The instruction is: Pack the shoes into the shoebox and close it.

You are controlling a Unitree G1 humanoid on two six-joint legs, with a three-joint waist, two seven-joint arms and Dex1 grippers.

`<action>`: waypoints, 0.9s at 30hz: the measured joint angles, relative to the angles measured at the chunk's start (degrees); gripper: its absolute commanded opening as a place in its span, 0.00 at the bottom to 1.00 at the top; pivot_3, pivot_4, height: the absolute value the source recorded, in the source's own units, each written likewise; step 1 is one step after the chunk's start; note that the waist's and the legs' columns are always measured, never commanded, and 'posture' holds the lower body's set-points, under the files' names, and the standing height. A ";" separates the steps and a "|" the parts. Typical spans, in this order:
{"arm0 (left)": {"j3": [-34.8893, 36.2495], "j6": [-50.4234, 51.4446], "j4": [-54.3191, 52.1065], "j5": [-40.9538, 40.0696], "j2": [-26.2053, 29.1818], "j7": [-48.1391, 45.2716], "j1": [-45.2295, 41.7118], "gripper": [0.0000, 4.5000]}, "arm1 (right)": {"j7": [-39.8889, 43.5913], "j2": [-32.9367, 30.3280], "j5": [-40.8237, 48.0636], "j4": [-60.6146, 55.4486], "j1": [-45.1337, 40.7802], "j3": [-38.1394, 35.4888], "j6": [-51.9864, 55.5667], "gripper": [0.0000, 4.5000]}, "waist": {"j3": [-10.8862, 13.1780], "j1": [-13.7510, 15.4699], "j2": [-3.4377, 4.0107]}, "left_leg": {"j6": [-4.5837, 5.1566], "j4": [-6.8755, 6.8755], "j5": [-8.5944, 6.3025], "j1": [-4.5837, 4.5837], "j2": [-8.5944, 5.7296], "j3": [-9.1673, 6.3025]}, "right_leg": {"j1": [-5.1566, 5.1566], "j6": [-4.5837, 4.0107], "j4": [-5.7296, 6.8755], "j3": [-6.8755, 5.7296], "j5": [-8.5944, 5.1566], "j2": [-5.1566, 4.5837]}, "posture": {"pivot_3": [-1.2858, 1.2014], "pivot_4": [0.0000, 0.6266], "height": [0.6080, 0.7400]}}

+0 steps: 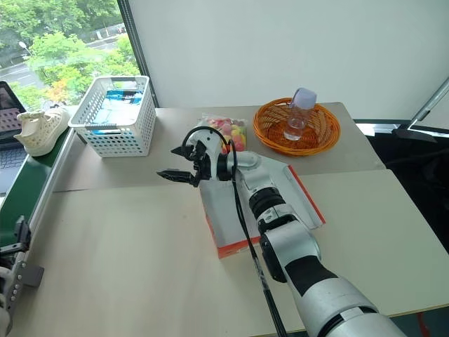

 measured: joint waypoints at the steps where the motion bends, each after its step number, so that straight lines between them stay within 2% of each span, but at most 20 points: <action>1: 0.45 0.00 0.26 -0.40 0.41 -0.28 0.02 1.00 | -0.44 0.06 -0.07 0.23 -0.01 -0.21 -0.49 0.99 | 0.00 0.00 0.00 | 0.01 -0.02 0.00 0.00 0.00 0.00 | -0.01 0.00 -0.01 -0.01 0.00 -0.01 | 0.52 0.24 1.00; 5: 3.01 -0.06 4.15 -1.87 3.20 -2.24 0.09 1.00 | -1.01 0.85 -0.07 0.27 0.02 -0.86 -0.99 0.99 | 0.00 -0.11 0.00 | 0.01 -0.06 0.01 0.01 0.03 0.00 | -0.05 -0.06 0.03 -0.04 -0.01 0.02 | 0.52 0.24 1.00; 7: 4.85 -0.24 8.69 -2.94 6.42 -4.65 0.02 1.00 | -0.20 0.96 0.02 -1.17 0.55 -0.91 -0.76 0.99 | 0.00 -0.25 0.00 | 0.00 -0.09 0.01 0.02 0.04 0.00 | -0.08 -0.10 0.06 -0.05 -0.03 0.02 | 0.52 0.24 1.00; 9: 6.20 -0.49 15.26 -3.43 10.42 -8.08 0.10 1.00 | 3.18 1.11 0.75 -5.98 2.45 -0.69 0.95 0.99 | 0.00 -0.32 0.01 | 0.00 -0.12 0.01 0.04 0.06 -0.01 | -0.09 -0.15 0.07 -0.10 -0.07 0.03 | 0.52 0.24 1.00; 13: 6.68 -2.90 25.41 -5.32 14.18 -15.17 -1.05 1.00 | 9.30 0.64 3.71 -15.86 5.84 0.28 7.40 0.99 | 0.00 -0.68 0.00 | -0.04 -0.15 0.00 0.03 0.06 0.00 | -0.10 -0.14 0.06 -0.17 -0.06 -0.05 | 0.52 0.24 1.00; 19: 6.49 -7.42 38.83 -7.52 21.84 -25.91 -5.19 1.00 | 10.52 -1.67 5.20 -25.74 7.25 0.47 14.26 0.99 | -0.07 -0.59 -0.14 | -0.48 -0.19 -0.14 0.04 0.13 -0.01 | -0.10 -0.24 0.11 -0.39 -0.09 -0.11 | 0.52 0.24 1.00; 27: 4.18 -11.14 50.73 -5.96 25.32 -29.26 -8.34 1.00 | 8.88 -4.54 5.88 -30.29 10.42 0.48 17.37 0.99 | -0.22 -1.04 -0.38 | -0.49 -0.25 -0.14 0.00 0.22 0.08 | -0.22 -0.29 0.11 -0.47 -0.07 -0.14 | 0.52 0.24 1.00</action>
